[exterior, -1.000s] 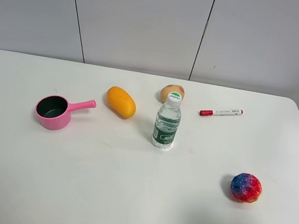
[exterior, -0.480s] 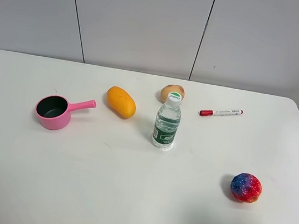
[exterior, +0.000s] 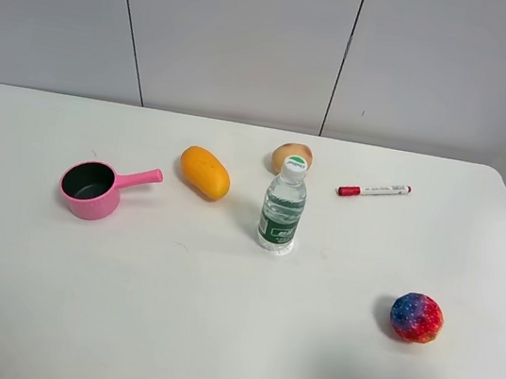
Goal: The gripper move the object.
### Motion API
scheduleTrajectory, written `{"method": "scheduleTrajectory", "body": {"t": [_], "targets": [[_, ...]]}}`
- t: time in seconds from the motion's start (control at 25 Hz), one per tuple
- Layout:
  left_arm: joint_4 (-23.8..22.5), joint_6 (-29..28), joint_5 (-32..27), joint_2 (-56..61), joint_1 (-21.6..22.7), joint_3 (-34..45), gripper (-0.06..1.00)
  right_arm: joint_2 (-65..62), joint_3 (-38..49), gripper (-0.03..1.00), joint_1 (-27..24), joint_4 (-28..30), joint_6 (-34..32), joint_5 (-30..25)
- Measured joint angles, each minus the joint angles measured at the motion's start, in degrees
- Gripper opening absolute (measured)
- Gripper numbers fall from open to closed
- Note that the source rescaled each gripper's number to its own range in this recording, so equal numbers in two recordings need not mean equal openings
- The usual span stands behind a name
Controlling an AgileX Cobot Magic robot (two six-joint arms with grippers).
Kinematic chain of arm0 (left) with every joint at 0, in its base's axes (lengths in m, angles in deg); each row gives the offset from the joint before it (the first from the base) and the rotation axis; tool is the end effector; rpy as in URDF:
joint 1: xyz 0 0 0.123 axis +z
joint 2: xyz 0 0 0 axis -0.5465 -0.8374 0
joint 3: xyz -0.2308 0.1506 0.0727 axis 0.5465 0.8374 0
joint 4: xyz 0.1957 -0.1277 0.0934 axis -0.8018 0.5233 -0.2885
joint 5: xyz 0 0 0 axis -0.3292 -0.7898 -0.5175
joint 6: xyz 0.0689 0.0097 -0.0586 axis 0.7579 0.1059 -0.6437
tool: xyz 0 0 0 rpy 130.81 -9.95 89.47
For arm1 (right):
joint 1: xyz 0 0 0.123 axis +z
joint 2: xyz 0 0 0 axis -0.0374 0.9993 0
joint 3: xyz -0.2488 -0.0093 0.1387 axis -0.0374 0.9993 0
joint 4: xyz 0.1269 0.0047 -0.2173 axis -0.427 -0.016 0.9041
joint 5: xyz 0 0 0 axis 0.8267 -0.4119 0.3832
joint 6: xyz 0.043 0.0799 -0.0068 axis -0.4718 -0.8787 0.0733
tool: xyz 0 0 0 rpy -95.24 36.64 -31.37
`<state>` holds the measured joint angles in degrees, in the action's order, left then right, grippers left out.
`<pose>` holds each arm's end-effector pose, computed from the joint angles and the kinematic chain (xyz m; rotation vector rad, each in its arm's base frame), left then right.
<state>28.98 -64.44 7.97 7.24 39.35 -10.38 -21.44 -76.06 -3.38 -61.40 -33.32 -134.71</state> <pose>-0.0071 0.0044 0.2801 -0.1829 2.0185 0.1029 -0.0036 -0.0032 0.2722 0.0721 2.0626 -0.0336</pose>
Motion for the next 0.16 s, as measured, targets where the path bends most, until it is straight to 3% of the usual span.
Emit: {"method": "scheduleTrajectory", "body": {"t": [0.16], "targets": [[0.0,1.2,0.0,0.0,0.0,0.0,1.00,0.0,0.0,1.00,0.0,0.0,0.0,0.0]]}}
